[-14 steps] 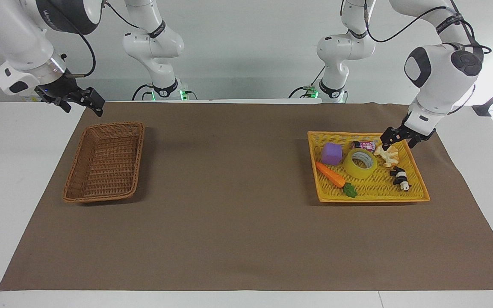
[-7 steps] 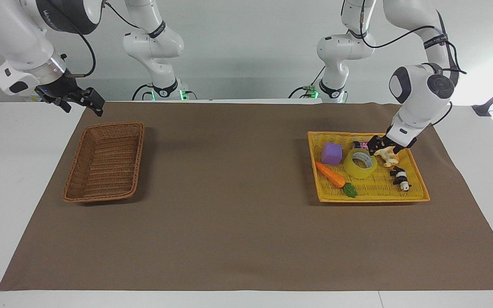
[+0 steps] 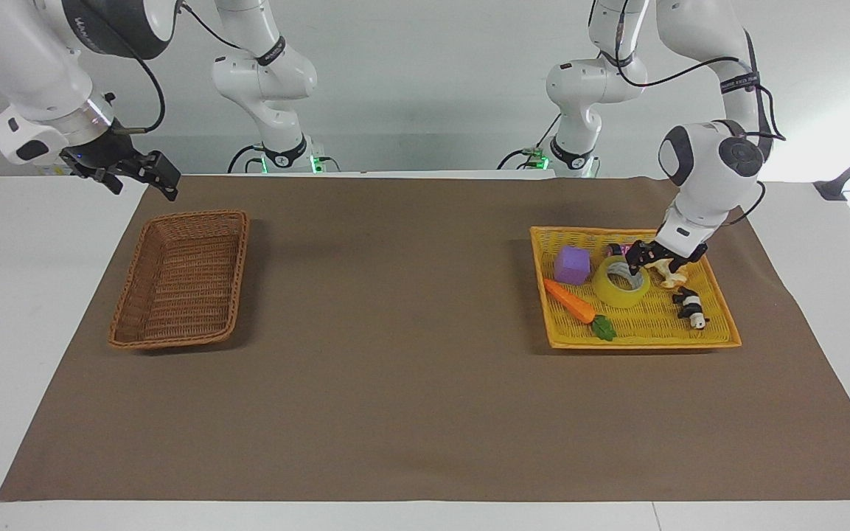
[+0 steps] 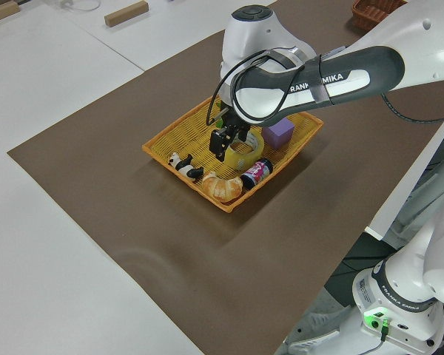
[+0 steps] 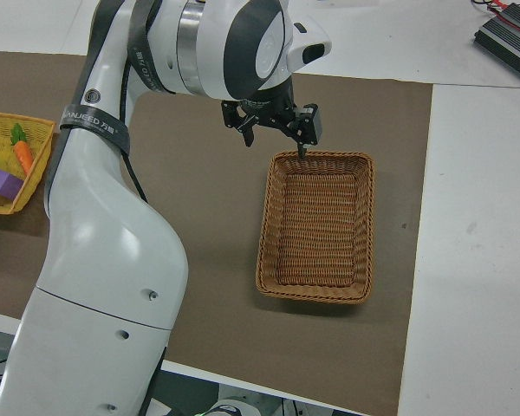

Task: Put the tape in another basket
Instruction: 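Reach the left gripper down into the yellow basket and grasp the tape roll, then lift the tape with the left gripper while the right gripper reaches toward it, then grasp the tape roll's rim with the right gripper beside the left gripper, then open the left gripper and withdraw while the right gripper carries the tape, then lower the tape into the brown wicker basket with the right gripper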

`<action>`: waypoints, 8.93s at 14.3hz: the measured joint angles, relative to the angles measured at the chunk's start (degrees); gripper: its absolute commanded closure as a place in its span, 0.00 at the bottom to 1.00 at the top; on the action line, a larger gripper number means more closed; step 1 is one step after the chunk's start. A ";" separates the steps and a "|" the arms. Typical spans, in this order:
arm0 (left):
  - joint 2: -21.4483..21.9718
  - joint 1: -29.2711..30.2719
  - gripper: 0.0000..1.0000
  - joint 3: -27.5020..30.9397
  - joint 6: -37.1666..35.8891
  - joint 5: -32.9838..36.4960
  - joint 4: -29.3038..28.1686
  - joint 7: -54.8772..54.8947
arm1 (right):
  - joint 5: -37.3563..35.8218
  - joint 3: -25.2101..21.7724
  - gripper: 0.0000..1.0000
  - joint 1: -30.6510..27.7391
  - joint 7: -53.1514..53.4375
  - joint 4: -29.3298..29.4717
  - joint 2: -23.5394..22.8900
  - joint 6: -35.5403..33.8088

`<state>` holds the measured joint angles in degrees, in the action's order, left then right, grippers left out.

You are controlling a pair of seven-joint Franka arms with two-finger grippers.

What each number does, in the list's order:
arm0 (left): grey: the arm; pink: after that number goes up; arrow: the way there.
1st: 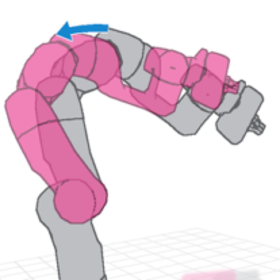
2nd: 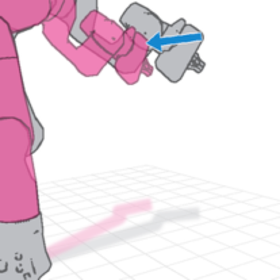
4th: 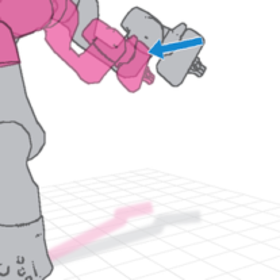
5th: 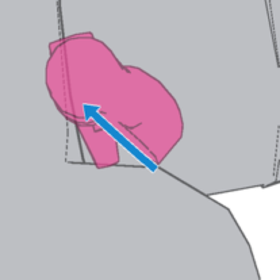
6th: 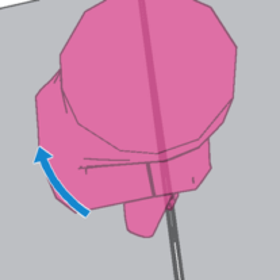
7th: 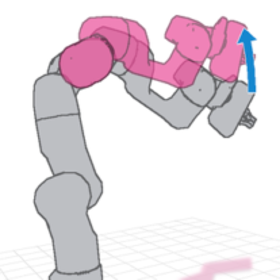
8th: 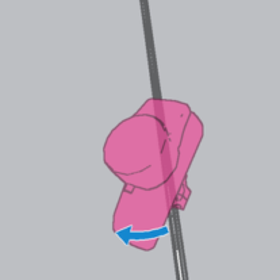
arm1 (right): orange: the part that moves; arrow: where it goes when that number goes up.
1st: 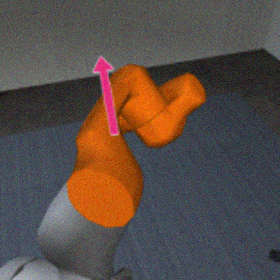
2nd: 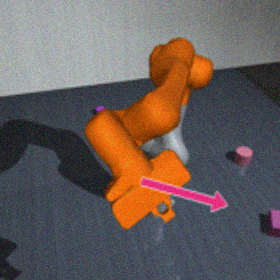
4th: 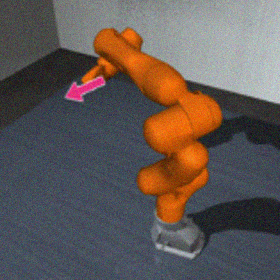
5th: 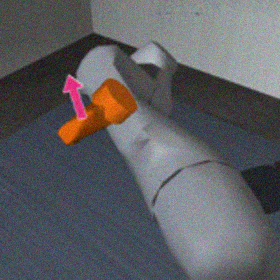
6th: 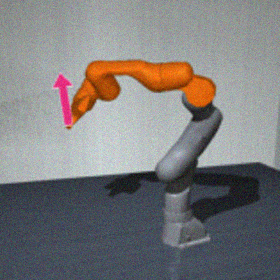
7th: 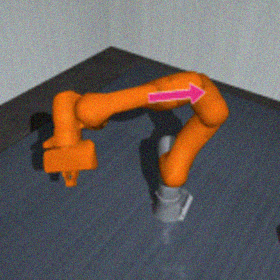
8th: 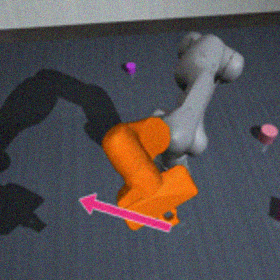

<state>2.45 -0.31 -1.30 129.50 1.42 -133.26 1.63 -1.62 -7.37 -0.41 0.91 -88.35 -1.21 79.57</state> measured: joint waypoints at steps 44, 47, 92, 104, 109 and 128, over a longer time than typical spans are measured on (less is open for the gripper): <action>-11.68 -24.38 1.00 0.05 -7.05 -33.68 30.15 -10.35 | 0.19 0.06 0.01 0.03 -1.21 -0.16 0.02 -0.03; -12.39 -22.91 1.00 0.31 -7.00 -34.58 31.17 -10.35 | 8.90 0.16 0.01 0.00 -5.83 -1.36 0.15 -0.14; -14.27 -26.26 1.00 -0.11 -6.83 -35.49 34.05 -10.48 | 75.90 0.88 1.00 30.68 -9.91 -15.92 -10.04 53.34; -14.27 -26.44 0.00 -0.36 -6.84 -35.49 34.29 -11.20 | 75.90 0.84 1.00 30.60 -10.50 -15.89 -10.08 52.67; -11.32 -25.69 0.00 0.32 -13.15 -32.98 36.53 -12.80 | 73.57 0.45 1.00 25.86 -11.83 -16.18 -9.11 43.89; -4.74 -1.03 0.00 1.08 -33.10 -7.32 37.06 -9.07 | 42.33 -0.37 1.00 -29.04 -54.11 -22.47 -15.21 -3.48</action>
<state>-2.30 -1.34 -0.22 96.41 -5.89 -96.20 -7.44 40.71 -7.74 -29.45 -53.20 -110.81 -16.42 76.10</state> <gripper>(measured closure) 0.000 0.454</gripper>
